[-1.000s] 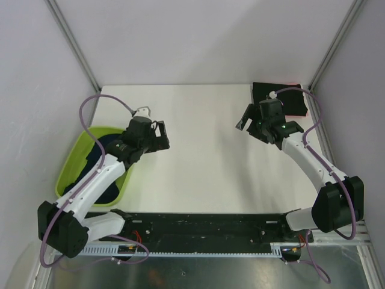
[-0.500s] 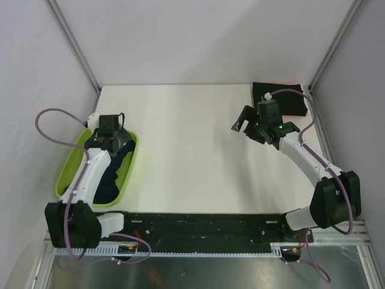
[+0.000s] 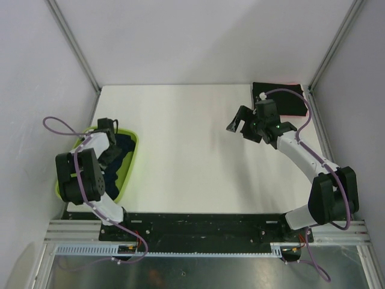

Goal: Fold and stack the t-shirts
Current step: Grab crumpled tshirt from bin with the left arm, then move the tshirt to the center of the board

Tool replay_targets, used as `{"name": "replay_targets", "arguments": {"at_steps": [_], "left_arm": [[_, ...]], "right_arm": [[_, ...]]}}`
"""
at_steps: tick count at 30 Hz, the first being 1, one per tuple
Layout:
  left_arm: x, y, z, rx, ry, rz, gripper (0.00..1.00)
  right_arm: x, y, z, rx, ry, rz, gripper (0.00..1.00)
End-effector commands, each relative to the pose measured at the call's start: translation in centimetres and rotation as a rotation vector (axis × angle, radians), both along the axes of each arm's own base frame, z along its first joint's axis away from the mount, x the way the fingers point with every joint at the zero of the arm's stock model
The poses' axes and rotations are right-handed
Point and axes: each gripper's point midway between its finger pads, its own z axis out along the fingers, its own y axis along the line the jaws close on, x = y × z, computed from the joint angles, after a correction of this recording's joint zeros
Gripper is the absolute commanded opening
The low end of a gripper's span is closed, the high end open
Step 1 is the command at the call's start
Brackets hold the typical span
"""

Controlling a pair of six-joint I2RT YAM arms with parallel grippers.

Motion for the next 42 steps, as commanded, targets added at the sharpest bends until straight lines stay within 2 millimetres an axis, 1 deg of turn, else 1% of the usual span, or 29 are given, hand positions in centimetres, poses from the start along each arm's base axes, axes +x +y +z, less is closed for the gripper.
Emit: {"name": "replay_targets", "arguments": {"at_steps": [1, 2, 4, 5, 6, 9, 12, 14, 16, 20, 22, 23, 25, 26, 28, 29, 31, 32, 34, 36, 38, 39, 40, 41, 42], "left_arm": [[0.6, 0.5, 0.5, 0.000, -0.023, 0.033, 0.47], [0.7, 0.7, 1.3, 0.013, -0.041, 0.030, 0.33], [0.9, 1.1, 3.1, 0.044, -0.081, 0.015, 0.10], [1.1, 1.2, 4.2, 0.060, -0.107, 0.006, 0.05], [1.1, 1.4, 5.5, 0.076, -0.138, -0.003, 0.03], [1.1, 1.5, 10.0, 0.118, -0.256, -0.037, 0.00], [0.9, 1.0, 15.0, 0.144, -0.399, -0.086, 0.00], [1.3, 0.1, 19.1, 0.140, -0.521, -0.134, 0.00], [1.7, -1.2, 23.3, 0.125, -0.645, -0.200, 0.00], [2.6, -5.0, 33.5, 0.178, -0.859, -0.372, 0.00], [2.6, -7.4, 38.2, 0.195, -0.955, -0.458, 0.00], [2.6, -8.5, 40.2, 0.191, -1.000, -0.493, 0.00], [2.4, -11.0, 43.7, 0.170, -1.082, -0.577, 0.00], [2.4, -12.1, 45.0, 0.160, -1.111, -0.619, 0.00], [2.6, -14.7, 46.8, 0.133, -1.149, -0.712, 0.00], [2.7, -16.2, 47.3, 0.109, -1.162, -0.764, 0.00], [3.1, -19.2, 47.4, 0.056, -1.163, -0.866, 0.00], [3.6, -21.8, 46.1, 0.011, -1.131, -0.939, 0.00], [4.1, -25.7, 43.2, -0.072, -1.066, -1.047, 0.00], [4.5, -29.0, 39.8, -0.147, -0.981, -1.144, 0.00], [4.4, -32.5, 35.6, -0.218, -0.877, -1.253, 0.00], [4.2, -34.2, 33.1, -0.260, -0.815, -1.308, 0.00], [4.2, -35.5, 29.9, -0.300, -0.737, -1.344, 0.05], [4.1, -36.4, 27.2, -0.337, -0.671, -1.367, 0.15], [4.1, -36.9, 24.7, -0.364, -0.615, -1.377, 0.30]], "right_arm": [[0.1, 0.7, 0.3, 0.016, -0.028, 0.036, 0.93], [0.1, 0.7, 0.3, 0.017, -0.028, 0.037, 0.93], [0.1, 0.7, 0.3, 0.018, -0.027, 0.037, 0.93], [0.0, 0.7, 0.3, 0.019, -0.028, 0.036, 0.92], [0.0, 0.7, 0.4, 0.020, -0.030, 0.036, 0.92], [-0.1, 0.8, 1.0, 0.034, -0.039, 0.042, 0.92], [-0.4, 0.9, 1.9, 0.047, -0.057, 0.047, 0.92], [-0.5, 0.8, 2.3, 0.051, -0.066, 0.046, 0.92], [-0.5, 0.8, 2.7, 0.058, -0.074, 0.044, 0.92], [-0.4, 0.8, 3.9, 0.077, -0.104, 0.036, 0.92], [-0.3, 0.5, 4.5, 0.083, -0.123, 0.024, 0.92], [-0.2, 0.4, 4.8, 0.087, -0.129, 0.015, 0.92], [-0.1, 0.0, 5.4, 0.094, -0.143, -0.002, 0.92], [0.0, -0.2, 5.8, 0.095, -0.152, -0.011, 0.92], [0.1, -1.0, 6.4, 0.097, -0.170, -0.036, 0.92], [0.2, -1.4, 6.8, 0.097, -0.178, -0.050, 0.92], [0.2, -2.4, 7.4, 0.094, -0.192, -0.080, 0.92], [0.2, -3.3, 7.7, 0.085, -0.199, -0.106, 0.92], [0.0, -4.6, 8.0, 0.067, -0.206, -0.146, 0.92], [-0.2, -5.6, 8.1, 0.043, -0.206, -0.176, 0.92], [-0.5, -6.4, 7.9, 0.015, -0.197, -0.199, 0.92], [-0.7, -6.6, 7.5, 0.002, -0.184, -0.207, 0.92], [-0.9, -6.8, 7.0, -0.012, -0.170, -0.211, 0.92], [-1.1, -6.9, 6.5, -0.025, -0.157, -0.212, 0.92], [-1.3, -6.8, 5.7, -0.038, -0.142, -0.209, 0.92]]}}
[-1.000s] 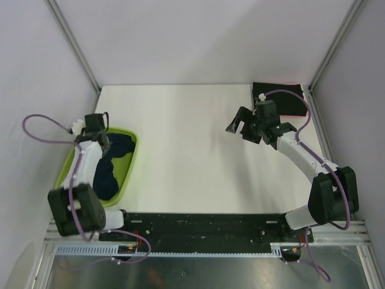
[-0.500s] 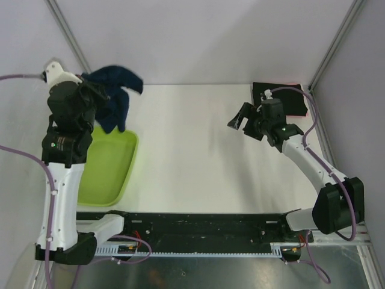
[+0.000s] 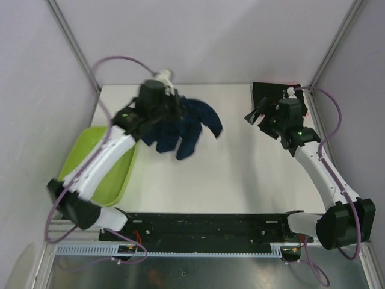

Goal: Fold and stack the t-shirts
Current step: Move the tshirt to the center of the board, then flatten out the tshirt

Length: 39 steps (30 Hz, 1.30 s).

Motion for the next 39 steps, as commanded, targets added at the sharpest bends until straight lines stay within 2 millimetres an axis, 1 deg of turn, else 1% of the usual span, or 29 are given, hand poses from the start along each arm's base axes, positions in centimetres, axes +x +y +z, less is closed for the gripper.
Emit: {"name": "replay_targets", "arguments": {"at_steps": [1, 2, 3, 4, 5, 7, 9, 11, 14, 16, 20, 24, 28, 33, 39], "left_arm": [[-1.3, -4.4, -10.3, 0.075, 0.219, -0.203, 0.45], [-1.3, -4.4, -11.6, 0.086, 0.240, -0.201, 0.60], [-1.4, -4.1, -12.2, 0.094, 0.247, -0.189, 0.73], [-1.4, -3.7, -12.4, 0.102, 0.241, -0.173, 0.82], [-1.5, -3.3, -12.2, 0.106, 0.230, -0.162, 0.88], [-1.8, -2.4, -11.6, 0.113, 0.206, -0.134, 0.93], [-2.6, -1.6, -11.9, 0.108, 0.211, -0.114, 0.93], [-3.8, -1.0, -12.9, 0.094, 0.241, -0.097, 0.89], [-5.9, -0.7, -15.8, 0.076, 0.325, -0.105, 0.79], [-7.1, -0.8, -17.8, 0.087, 0.367, -0.120, 0.74], [-8.7, -0.8, -20.6, 0.108, 0.417, -0.129, 0.71], [-9.2, -0.3, -22.2, 0.113, 0.441, -0.109, 0.71], [-9.5, -0.2, -23.3, 0.120, 0.463, -0.108, 0.71], [-9.7, -0.5, -24.1, 0.119, 0.484, -0.119, 0.71], [-9.7, -1.2, -25.3, 0.104, 0.515, -0.138, 0.70]], "right_arm": [[-1.1, -0.9, -2.1, -0.073, 0.052, -0.026, 0.92], [-1.4, -0.7, -3.0, -0.084, 0.071, -0.021, 0.92], [-1.7, -0.5, -4.0, -0.094, 0.091, -0.014, 0.92], [-2.1, -0.3, -5.0, -0.103, 0.111, -0.006, 0.92], [-2.6, -0.1, -5.9, -0.109, 0.129, 0.005, 0.92], [-3.5, 0.6, -7.7, -0.117, 0.161, 0.029, 0.92], [-4.3, 1.0, -9.3, -0.134, 0.186, 0.033, 0.92], [-5.1, 1.6, -10.5, -0.146, 0.202, 0.050, 0.91], [-5.8, 2.3, -12.1, -0.173, 0.226, 0.056, 0.91], [-5.8, 2.4, -12.7, -0.187, 0.231, 0.054, 0.90], [-4.3, 1.7, -13.6, -0.201, 0.219, 0.026, 0.86], [-2.6, 1.5, -14.9, -0.173, 0.228, 0.021, 0.78], [-1.5, 2.3, -16.4, -0.161, 0.234, 0.032, 0.69], [-0.5, 2.9, -17.9, -0.159, 0.251, 0.034, 0.65], [0.2, 3.5, -19.3, -0.173, 0.277, 0.036, 0.63]]}}
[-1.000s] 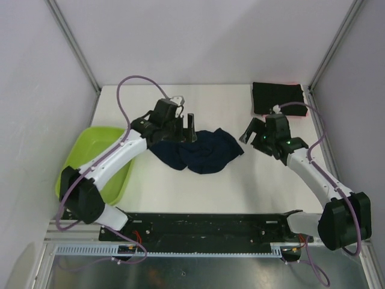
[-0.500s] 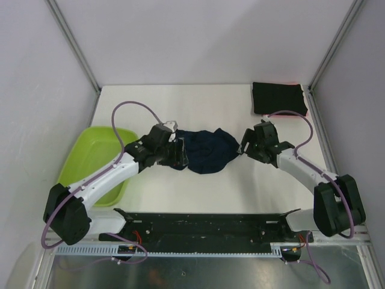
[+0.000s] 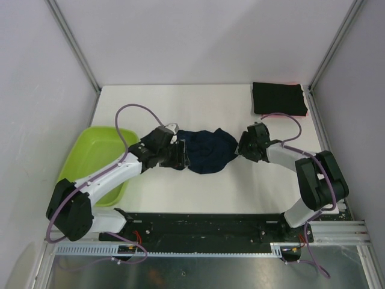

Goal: Fold and stack the t-shirts
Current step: Flatten out the tshirt

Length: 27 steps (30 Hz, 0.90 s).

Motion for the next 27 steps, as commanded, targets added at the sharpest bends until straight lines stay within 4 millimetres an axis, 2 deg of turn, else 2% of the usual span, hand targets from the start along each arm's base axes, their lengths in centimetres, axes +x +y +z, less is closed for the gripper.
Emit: {"name": "replay_targets", "arguments": {"at_steps": [1, 5, 8, 10, 13, 14, 18, 22, 25, 27], "left_arm": [[0.1, -1.0, -0.6, -0.038, 0.015, -0.009, 0.70], [0.4, -1.3, -0.7, -0.043, 0.018, -0.011, 0.70], [0.4, -1.5, -0.9, -0.046, 0.024, -0.011, 0.70], [0.5, -1.6, -1.3, -0.043, 0.029, -0.008, 0.69], [0.7, -1.7, -1.8, -0.042, 0.040, -0.005, 0.68], [0.8, -1.8, -1.8, -0.044, 0.040, -0.004, 0.68], [1.2, -2.3, -1.3, -0.060, 0.028, -0.009, 0.67], [1.4, -2.5, -0.8, -0.067, 0.017, -0.015, 0.67], [1.4, -2.8, -1.2, -0.075, 0.031, -0.016, 0.66], [1.5, -3.0, -1.5, -0.081, 0.038, -0.011, 0.65]], "right_arm": [[2.5, 1.1, 0.8, 0.017, -0.059, -0.006, 0.62], [2.5, 1.4, 0.0, 0.009, -0.038, -0.011, 0.56], [2.5, 1.3, -0.4, 0.002, -0.030, -0.021, 0.47], [2.6, 1.2, -0.5, -0.004, -0.025, -0.026, 0.36], [2.9, 0.4, -0.1, -0.036, -0.023, -0.053, 0.10], [3.1, -0.3, 0.3, -0.050, -0.027, -0.072, 0.05], [3.9, -3.8, 3.7, -0.061, -0.073, -0.159, 0.00], [4.0, -7.2, 8.7, -0.042, -0.159, -0.238, 0.00], [3.5, -8.2, 11.6, -0.033, -0.212, -0.249, 0.00], [3.2, -8.5, 12.8, -0.038, -0.229, -0.253, 0.00]]}}
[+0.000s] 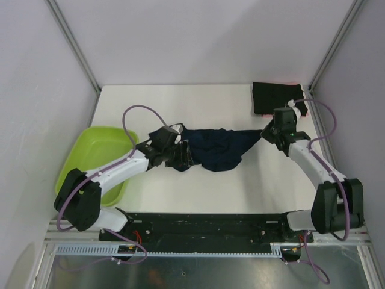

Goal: Fold and stack the t-shirts
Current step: Flatten out the tshirt

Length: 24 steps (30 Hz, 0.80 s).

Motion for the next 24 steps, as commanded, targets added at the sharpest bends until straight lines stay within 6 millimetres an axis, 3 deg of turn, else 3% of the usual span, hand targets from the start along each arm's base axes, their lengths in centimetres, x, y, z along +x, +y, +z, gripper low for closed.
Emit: {"name": "replay_targets", "arguments": {"at_steps": [1, 10, 16, 24], "left_arm": [[1.0, -1.5, 0.8, -0.059, -0.017, 0.003, 0.65], [2.2, -3.6, 1.2, -0.129, -0.026, -0.011, 0.63], [3.9, -3.6, 1.1, -0.112, -0.065, 0.039, 0.59], [4.5, -1.1, -0.4, -0.039, -0.083, 0.187, 0.51]], "right_arm": [[-0.4, -1.0, 4.3, -0.039, -0.070, -0.014, 0.00], [-0.3, -0.7, 6.1, -0.038, -0.098, 0.004, 0.00], [-0.2, -0.3, 6.2, -0.038, -0.094, 0.014, 0.00], [-0.4, -0.6, 6.1, -0.059, -0.083, 0.015, 0.00]]}}
